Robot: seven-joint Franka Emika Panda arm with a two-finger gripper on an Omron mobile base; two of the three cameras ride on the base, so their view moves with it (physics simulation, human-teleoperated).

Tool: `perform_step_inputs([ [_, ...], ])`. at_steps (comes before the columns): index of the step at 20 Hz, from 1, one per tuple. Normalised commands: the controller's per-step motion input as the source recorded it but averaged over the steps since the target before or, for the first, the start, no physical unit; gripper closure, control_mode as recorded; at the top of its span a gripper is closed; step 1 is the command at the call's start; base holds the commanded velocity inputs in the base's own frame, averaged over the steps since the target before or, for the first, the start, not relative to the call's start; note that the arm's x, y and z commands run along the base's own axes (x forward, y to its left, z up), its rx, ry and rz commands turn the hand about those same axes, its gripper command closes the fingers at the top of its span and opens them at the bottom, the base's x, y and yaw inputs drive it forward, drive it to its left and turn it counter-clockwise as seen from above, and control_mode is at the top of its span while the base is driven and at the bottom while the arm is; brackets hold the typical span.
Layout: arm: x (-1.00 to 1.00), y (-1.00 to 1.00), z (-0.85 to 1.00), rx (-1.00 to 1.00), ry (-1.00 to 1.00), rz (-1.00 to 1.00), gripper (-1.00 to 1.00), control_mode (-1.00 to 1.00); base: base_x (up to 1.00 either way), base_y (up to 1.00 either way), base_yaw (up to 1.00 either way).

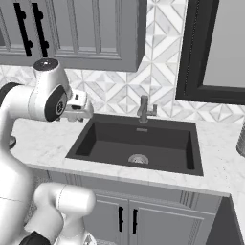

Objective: Pick up the cup and bowl from the counter, place them in the dishwasher, and close the dishwasher door.

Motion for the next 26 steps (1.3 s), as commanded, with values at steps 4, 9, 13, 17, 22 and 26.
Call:
perform_step_inputs([
  [4,-0.82,0.00,0.06,-0.01,-0.15,0.00,-1.00,-1.00,0.00,0.00,0.00],
  [9,-0.13,0.00,0.00,0.00,-0.04,0.00,-1.00,1.00,-0.02,-0.05,0.04],
  [13,0.00,0.00,0.00,0.00,0.00,0.00,-1.00,1.00,-0.29,-0.54,0.62],
  [17,0.00,0.00,0.00,0.00,0.00,0.00,-1.00,1.00,-0.01,-0.20,0.96],
  [22,0.00,0.00,0.00,0.00,0.00,0.00,-1.00,1.00,0.01,-0.06,0.97],
  [26,0.00,0.00,0.00,0.00,0.00,0.00,-1.00,1.00,-0.24,-0.41,0.81],
])
